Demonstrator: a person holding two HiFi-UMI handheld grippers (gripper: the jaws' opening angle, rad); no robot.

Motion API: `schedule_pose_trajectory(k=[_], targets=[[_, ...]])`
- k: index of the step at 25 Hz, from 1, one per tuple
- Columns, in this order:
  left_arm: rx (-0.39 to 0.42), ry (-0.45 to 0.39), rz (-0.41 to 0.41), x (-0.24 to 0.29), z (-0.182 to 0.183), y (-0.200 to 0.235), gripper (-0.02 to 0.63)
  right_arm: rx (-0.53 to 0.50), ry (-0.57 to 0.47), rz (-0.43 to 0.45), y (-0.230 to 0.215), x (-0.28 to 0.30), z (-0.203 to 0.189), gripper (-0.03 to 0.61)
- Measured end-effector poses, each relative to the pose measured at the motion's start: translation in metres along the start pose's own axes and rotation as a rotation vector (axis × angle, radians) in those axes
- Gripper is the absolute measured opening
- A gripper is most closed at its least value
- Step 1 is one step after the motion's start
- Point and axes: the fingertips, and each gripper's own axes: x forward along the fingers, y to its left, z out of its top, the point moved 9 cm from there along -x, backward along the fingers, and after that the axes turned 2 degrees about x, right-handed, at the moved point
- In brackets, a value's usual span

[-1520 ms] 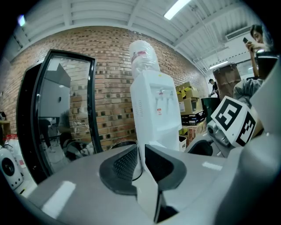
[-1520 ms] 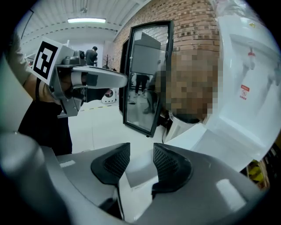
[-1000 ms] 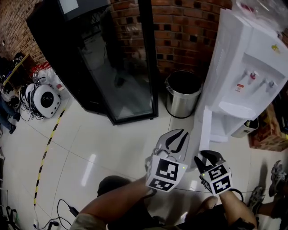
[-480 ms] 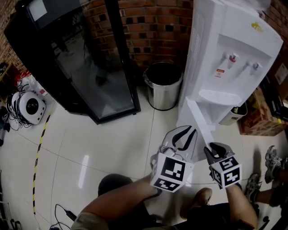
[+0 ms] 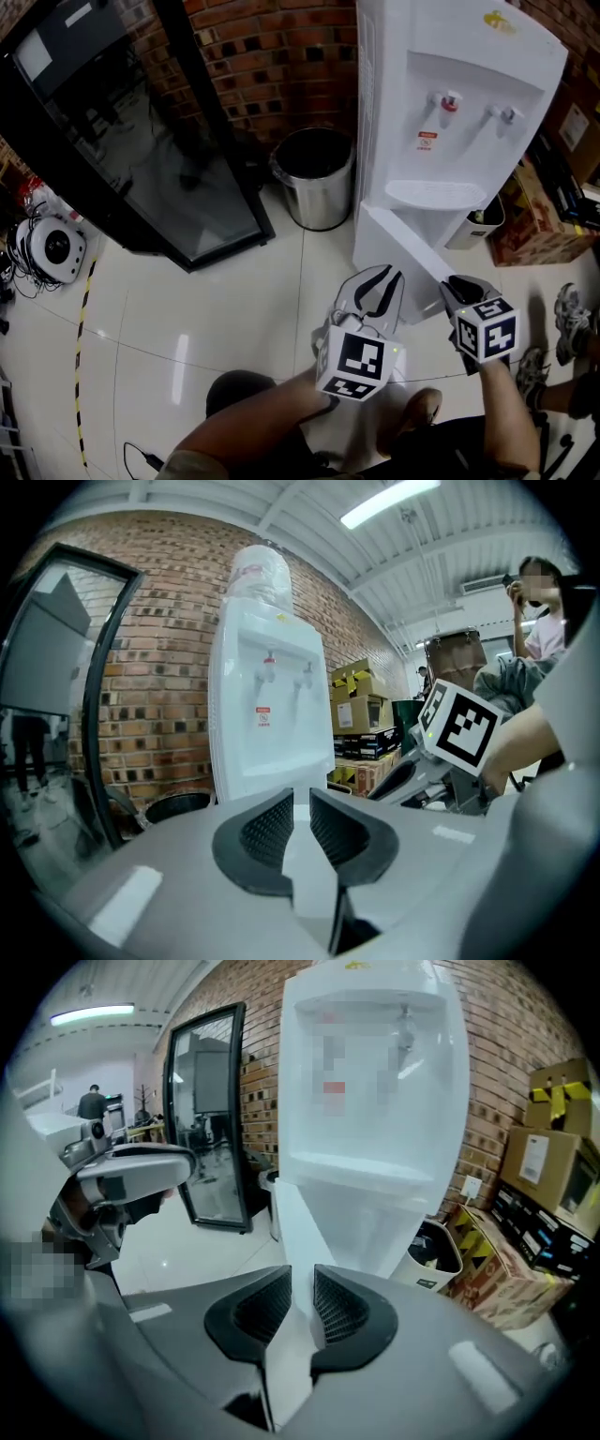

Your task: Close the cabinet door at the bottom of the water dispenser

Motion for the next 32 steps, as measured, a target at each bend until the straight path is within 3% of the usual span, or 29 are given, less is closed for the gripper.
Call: schedule_pose_trajectory(k=[3,10,21,27,32], targets=[[-0.009,-0.001,0.012,0.011,-0.003,0.004,0.054,0.057,-0.035,-0.020,-0.021,0.004,0.002,0.074],[-0.006,0.008,0.033,0.032,-0.009,0.009,0.054,0.084,-0.086,-0.138,-0.057,0.019,0.008,0.068],[-0.071,0.004,0.130,0.033,-0.006,0.030,0.054,0.175,-0.292,-0.310,-0.119,0.069,0.033,0.038],[-0.077,0.024,0.182,0.031,-0.008,0.039,0.052,0.218,-0.338,-0.344,-0.128,0.087,0.043,0.008],[-0.061,0.026,0.176,0.031,-0.009,0.039,0.052,0.241,-0.326,-0.321,-0.130,0.081,0.043,0.002]])
